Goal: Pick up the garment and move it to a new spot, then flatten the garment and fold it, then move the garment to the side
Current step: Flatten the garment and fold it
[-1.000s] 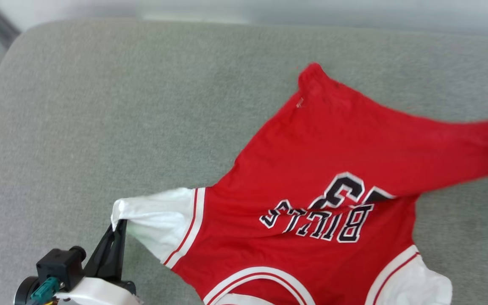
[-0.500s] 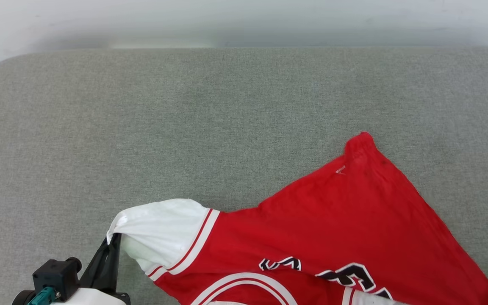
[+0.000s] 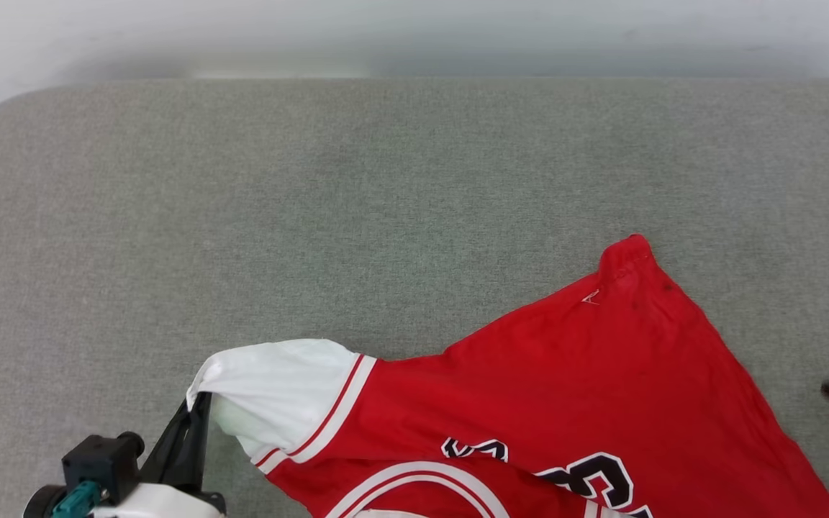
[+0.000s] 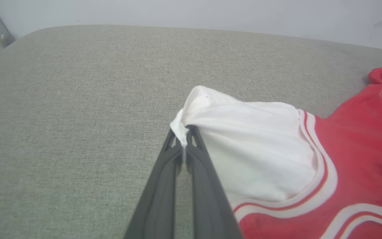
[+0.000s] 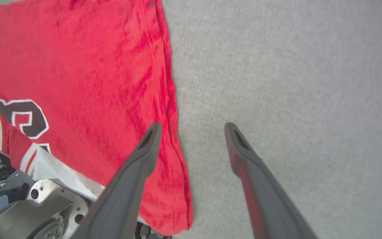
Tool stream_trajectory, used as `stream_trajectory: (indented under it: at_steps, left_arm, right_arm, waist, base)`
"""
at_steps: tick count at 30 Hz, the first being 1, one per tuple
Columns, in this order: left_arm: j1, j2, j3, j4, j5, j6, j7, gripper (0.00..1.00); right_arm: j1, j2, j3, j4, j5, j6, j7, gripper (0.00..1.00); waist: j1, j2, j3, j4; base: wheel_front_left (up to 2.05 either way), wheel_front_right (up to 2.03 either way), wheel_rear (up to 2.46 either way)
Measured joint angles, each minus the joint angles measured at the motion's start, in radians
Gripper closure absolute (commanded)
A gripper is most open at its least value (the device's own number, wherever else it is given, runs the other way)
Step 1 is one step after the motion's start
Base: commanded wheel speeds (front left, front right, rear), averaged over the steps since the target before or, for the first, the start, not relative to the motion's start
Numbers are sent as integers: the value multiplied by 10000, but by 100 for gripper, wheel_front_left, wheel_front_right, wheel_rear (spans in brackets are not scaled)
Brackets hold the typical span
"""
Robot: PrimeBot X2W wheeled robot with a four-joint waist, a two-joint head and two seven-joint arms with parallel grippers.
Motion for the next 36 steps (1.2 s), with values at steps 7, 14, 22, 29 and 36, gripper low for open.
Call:
stream_trajectory:
  at_steps: [7,14,22,29,36]
  left_arm:
    - [-582,-119,-215,-33,209,-115,67,100]
    - [-1142,-454,-416,61,368,-278,56,100]
    - [-1755,-713,-556,196,554,-453,-15,100]
    - [-2023,-911,-614,337,694,-539,-33,100]
    - [-2066,-934,-617,573,719,-612,-77,100]
  right_arm:
    - [-2937,-418,984,-487,-443,0,1191,0]
    - [-5902,123,3381,472,-1277,0,2395,0]
    - [-7924,1421,5091,2824,-1668,0,2535,0]
    - [-8268,1511,6439,3919,-1542,-4,2215,0]
    - [-8417,1521,6991,4314,-1037,0,825,100]
  waist:
    - [1,0,418,361]
    - [2,0,1024,821]
    - [2,0,1842,1261]
    - [2,0,2307,1530]
    - [3,0,1941,1431]
  base:
    - [0,0,0]
    - [0,0,0]
    - [0,0,0]
    - [0,0,0]
    - [0,0,0]
